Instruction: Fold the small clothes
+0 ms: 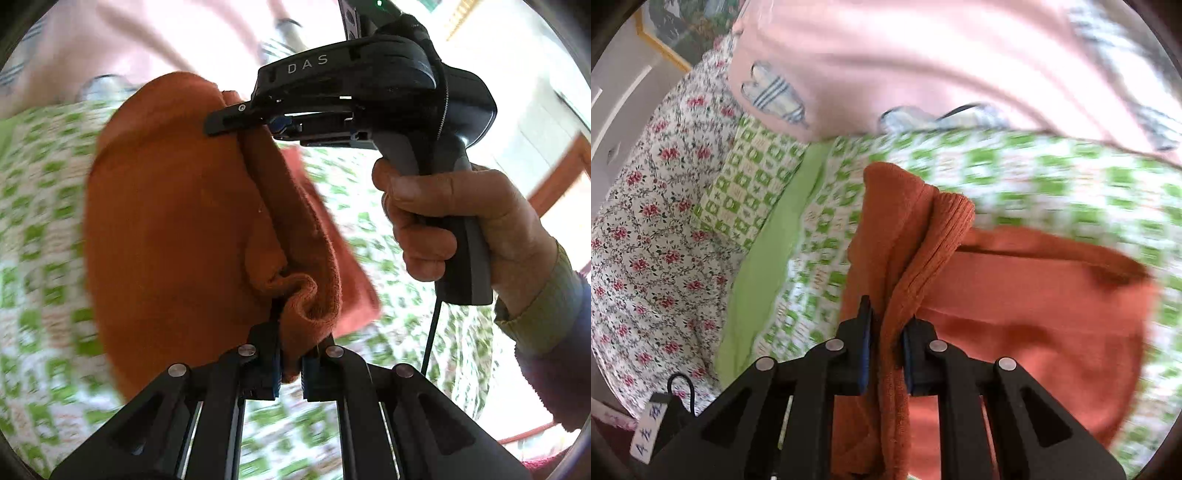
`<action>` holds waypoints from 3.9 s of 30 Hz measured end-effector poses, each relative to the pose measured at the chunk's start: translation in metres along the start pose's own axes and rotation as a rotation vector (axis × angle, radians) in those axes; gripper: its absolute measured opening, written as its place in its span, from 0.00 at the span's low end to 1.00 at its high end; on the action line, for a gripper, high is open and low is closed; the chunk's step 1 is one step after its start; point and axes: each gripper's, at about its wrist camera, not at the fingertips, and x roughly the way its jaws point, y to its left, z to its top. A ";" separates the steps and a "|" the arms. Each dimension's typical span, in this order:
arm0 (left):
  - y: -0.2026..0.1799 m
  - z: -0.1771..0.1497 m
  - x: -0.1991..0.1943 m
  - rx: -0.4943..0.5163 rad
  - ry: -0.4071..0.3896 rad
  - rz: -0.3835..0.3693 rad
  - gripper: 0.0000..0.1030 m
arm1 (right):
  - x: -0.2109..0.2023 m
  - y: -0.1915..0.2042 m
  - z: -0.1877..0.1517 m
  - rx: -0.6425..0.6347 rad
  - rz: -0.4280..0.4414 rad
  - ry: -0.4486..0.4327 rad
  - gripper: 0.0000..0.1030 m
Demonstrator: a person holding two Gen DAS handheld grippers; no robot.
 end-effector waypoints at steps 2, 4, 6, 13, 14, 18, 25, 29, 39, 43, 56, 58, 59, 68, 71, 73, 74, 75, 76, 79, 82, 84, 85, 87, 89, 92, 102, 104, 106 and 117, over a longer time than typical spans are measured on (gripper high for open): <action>-0.018 0.002 0.023 0.035 0.023 -0.017 0.05 | -0.017 -0.029 -0.010 0.014 -0.072 -0.013 0.14; -0.026 0.004 0.047 0.040 0.055 -0.023 0.05 | -0.025 -0.053 -0.016 0.055 -0.114 -0.019 0.08; -0.029 0.005 0.066 0.050 0.080 -0.012 0.05 | -0.033 -0.079 -0.021 0.084 -0.153 -0.039 0.05; -0.033 0.001 0.084 0.049 0.113 0.010 0.05 | -0.025 -0.112 -0.031 0.173 -0.051 -0.029 0.09; -0.028 0.007 0.088 0.037 0.114 0.009 0.05 | -0.019 -0.107 -0.030 0.157 -0.043 -0.022 0.14; -0.023 0.005 0.075 0.019 0.106 0.001 0.05 | 0.002 -0.096 -0.032 0.135 -0.046 -0.017 0.75; -0.018 0.007 0.058 0.017 0.091 -0.010 0.05 | 0.032 -0.101 -0.036 0.226 0.036 0.013 0.47; -0.020 0.014 0.053 0.030 0.090 -0.017 0.05 | 0.027 -0.087 -0.030 0.180 0.008 0.035 0.15; -0.041 0.018 0.112 0.079 0.198 -0.074 0.06 | -0.024 -0.119 -0.047 0.126 -0.140 -0.030 0.13; -0.030 0.012 0.121 0.061 0.262 -0.076 0.10 | -0.006 -0.137 -0.056 0.122 -0.195 -0.013 0.13; 0.096 0.049 0.018 -0.148 0.077 0.099 0.51 | -0.049 -0.117 -0.059 0.165 -0.153 -0.141 0.30; 0.113 0.052 0.021 -0.212 0.070 0.126 0.51 | -0.041 -0.115 -0.060 0.159 -0.134 -0.113 0.30; 0.116 0.053 0.025 -0.239 0.067 0.126 0.51 | -0.033 -0.114 -0.061 0.157 -0.148 -0.095 0.30; 0.189 0.070 0.068 -0.380 0.102 0.077 0.60 | -0.010 -0.137 -0.062 0.299 -0.088 -0.043 0.11; 0.196 0.090 0.078 -0.378 0.080 0.057 0.63 | -0.047 -0.120 -0.058 0.268 -0.026 -0.161 0.10; 0.201 0.104 0.086 -0.385 0.069 0.048 0.65 | -0.051 -0.115 -0.058 0.225 -0.076 -0.150 0.10; 0.197 0.107 0.088 -0.390 0.070 0.046 0.65 | -0.043 -0.117 -0.059 0.212 -0.108 -0.117 0.10; 0.195 0.110 0.088 -0.398 0.072 0.046 0.65 | -0.036 -0.121 -0.061 0.209 -0.125 -0.092 0.10; 0.199 0.118 0.092 -0.411 0.073 0.042 0.63 | -0.027 -0.126 -0.064 0.215 -0.134 -0.067 0.10; 0.203 0.144 0.102 -0.413 0.057 0.020 0.42 | -0.017 -0.136 -0.067 0.239 -0.140 -0.046 0.10; 0.191 0.175 0.106 -0.334 0.027 0.052 0.14 | -0.022 -0.137 -0.068 0.248 -0.134 -0.062 0.10; 0.176 0.189 0.092 -0.257 -0.029 0.077 0.09 | -0.040 -0.133 -0.064 0.235 -0.127 -0.098 0.10; 0.169 0.192 0.081 -0.213 -0.068 0.084 0.04 | -0.049 -0.131 -0.064 0.217 -0.122 -0.120 0.10; 0.163 0.201 0.073 -0.181 -0.115 0.126 0.04 | -0.056 -0.126 -0.062 0.174 -0.139 -0.129 0.10; 0.173 0.208 0.082 -0.202 -0.091 0.172 0.04 | -0.044 -0.135 -0.063 0.178 -0.166 -0.080 0.10; 0.185 0.209 0.088 -0.218 -0.064 0.253 0.04 | -0.025 -0.147 -0.066 0.210 -0.175 -0.042 0.09; 0.176 0.135 0.031 -0.257 -0.070 0.209 0.41 | -0.021 -0.145 -0.060 0.251 -0.164 -0.040 0.19; 0.170 0.108 0.030 -0.273 -0.039 0.195 0.46 | -0.022 -0.139 -0.052 0.250 -0.145 -0.066 0.37; 0.163 0.082 0.036 -0.286 0.010 0.178 0.50 | -0.021 -0.138 -0.045 0.254 -0.128 -0.082 0.45; 0.134 0.004 0.061 -0.332 0.143 0.118 0.53 | -0.055 -0.106 -0.044 0.117 -0.193 -0.228 0.09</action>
